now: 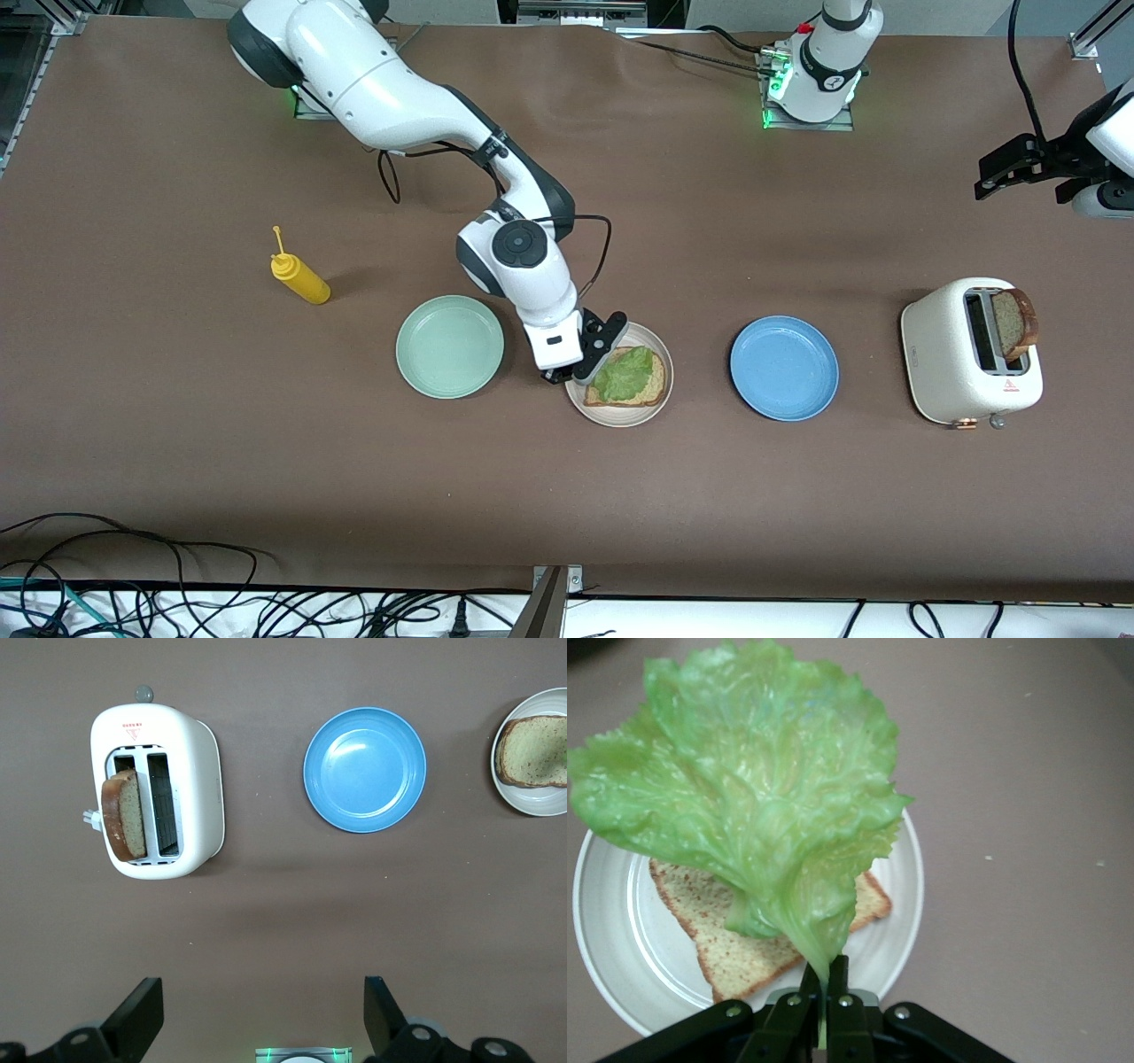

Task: Make sandwich on beige plate with both arms
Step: 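Lower the lettuce onto the bread and open the right gripper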

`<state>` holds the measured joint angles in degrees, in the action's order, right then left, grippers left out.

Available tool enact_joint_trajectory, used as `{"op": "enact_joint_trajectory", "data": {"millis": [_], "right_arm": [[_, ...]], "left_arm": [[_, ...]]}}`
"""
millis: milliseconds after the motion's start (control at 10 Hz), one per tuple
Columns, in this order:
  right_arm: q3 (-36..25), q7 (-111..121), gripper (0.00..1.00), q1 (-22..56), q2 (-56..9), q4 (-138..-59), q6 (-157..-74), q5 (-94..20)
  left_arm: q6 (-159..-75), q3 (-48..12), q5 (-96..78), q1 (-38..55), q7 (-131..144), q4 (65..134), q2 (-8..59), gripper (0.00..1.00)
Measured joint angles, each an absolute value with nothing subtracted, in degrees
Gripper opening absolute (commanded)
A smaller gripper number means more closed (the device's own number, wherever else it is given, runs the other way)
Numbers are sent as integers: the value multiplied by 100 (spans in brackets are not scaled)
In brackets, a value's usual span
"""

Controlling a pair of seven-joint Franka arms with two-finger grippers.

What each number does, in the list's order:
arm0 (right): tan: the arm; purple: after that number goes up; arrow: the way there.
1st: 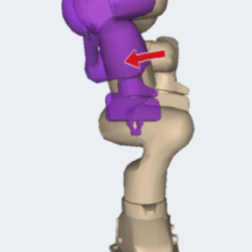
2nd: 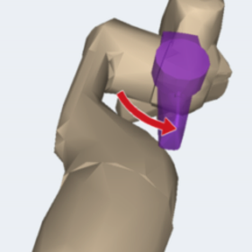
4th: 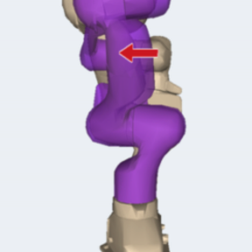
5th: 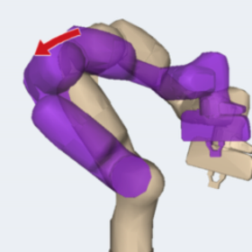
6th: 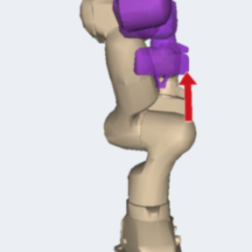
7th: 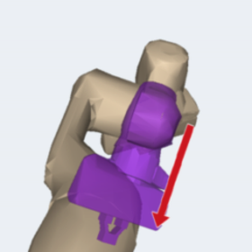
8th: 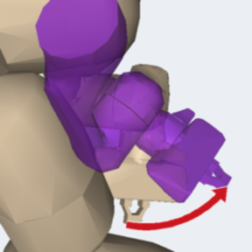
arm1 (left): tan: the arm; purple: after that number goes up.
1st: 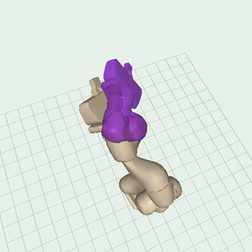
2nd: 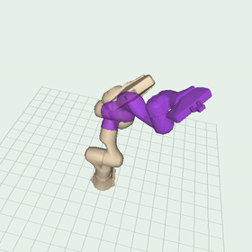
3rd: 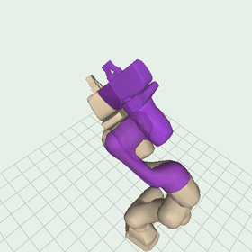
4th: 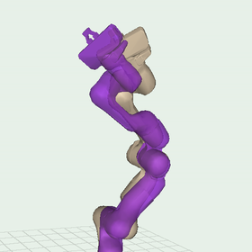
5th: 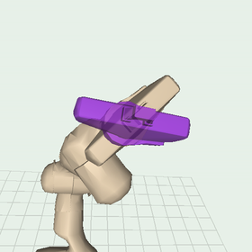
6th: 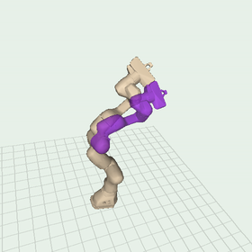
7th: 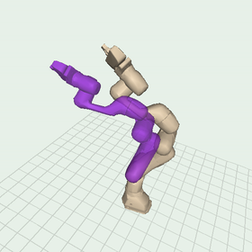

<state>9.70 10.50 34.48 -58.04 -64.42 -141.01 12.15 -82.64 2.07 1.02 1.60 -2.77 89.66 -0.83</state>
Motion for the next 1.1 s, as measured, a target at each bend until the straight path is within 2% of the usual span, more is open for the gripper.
{"op": "enact_joint_trajectory", "data": {"millis": [400,500,800,900,1100], "right_arm": [[939,759,0,3599,-5900,-6434,-14114,1215],[932,731,28,3599,-5910,-6434,-14114,1215],[928,473,77,3625,-5910,-6433,-14114,1215],[928,432,85,3656,-5910,-6433,-14114,1215],[927,412,88,3682,-5910,-6429,-14109,1215]], "left_arm": [[-8264,207,102,160,-277,8966,-83,100],[-8264,207,102,160,-277,8966,-83,100],[-8264,211,102,159,-277,8966,-83,100],[-8264,211,102,159,-277,8966,-83,100],[-8264,211,102,158,-277,8966,-83,100]]}}
